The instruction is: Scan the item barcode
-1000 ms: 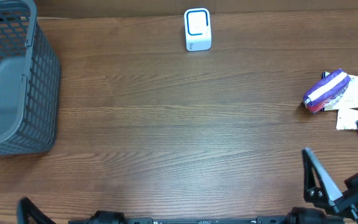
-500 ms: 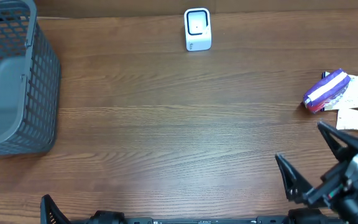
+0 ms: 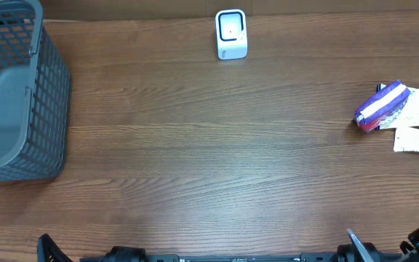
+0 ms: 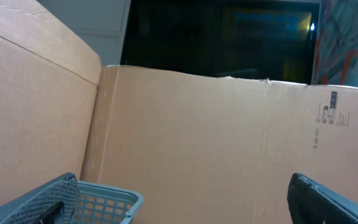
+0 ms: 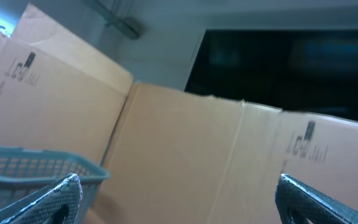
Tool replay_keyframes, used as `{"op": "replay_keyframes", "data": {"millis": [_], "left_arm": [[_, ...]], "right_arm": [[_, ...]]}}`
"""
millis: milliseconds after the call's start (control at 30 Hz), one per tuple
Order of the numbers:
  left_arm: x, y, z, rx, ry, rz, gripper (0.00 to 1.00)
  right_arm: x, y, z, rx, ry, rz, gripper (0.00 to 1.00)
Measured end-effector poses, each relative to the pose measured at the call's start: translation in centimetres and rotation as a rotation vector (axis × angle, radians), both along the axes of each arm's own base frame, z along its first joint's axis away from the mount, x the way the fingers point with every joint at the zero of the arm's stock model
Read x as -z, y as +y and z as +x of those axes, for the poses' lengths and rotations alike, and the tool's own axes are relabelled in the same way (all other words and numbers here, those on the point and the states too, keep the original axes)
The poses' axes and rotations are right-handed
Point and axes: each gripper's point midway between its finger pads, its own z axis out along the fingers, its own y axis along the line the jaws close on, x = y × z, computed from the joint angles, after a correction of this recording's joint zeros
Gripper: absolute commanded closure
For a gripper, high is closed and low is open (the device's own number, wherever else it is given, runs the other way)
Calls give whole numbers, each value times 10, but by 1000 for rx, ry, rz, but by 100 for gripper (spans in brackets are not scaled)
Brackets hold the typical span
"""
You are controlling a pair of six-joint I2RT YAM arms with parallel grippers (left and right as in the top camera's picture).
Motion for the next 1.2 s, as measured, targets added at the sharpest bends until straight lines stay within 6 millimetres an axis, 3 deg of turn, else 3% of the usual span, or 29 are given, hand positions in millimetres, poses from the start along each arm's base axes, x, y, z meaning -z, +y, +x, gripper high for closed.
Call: {"op": "replay_keyframes", "data": {"millis": [267, 333, 500, 600, 833, 1100, 1200], "left_arm": [[11, -14, 8, 19, 74, 137, 0], [15, -20, 11, 39, 95, 180, 0], [18, -31, 12, 77, 106, 253, 0], [16, -33, 12, 65, 101, 302, 0], [-17, -32, -5, -14, -38, 387, 0], [-6, -35, 5, 18, -3, 440, 0], [8, -36, 11, 42, 51, 458, 0]], "right_arm": [[17, 10, 1, -60, 56, -43, 0], [22, 11, -6, -68, 48, -48, 0], [57, 11, -37, -86, 43, -60, 0], [59, 12, -45, -113, 23, -65, 0], [80, 16, -24, -143, 92, -70, 0], [85, 17, -21, -143, 115, -72, 0], [85, 17, -21, -144, 116, -71, 0]]}}
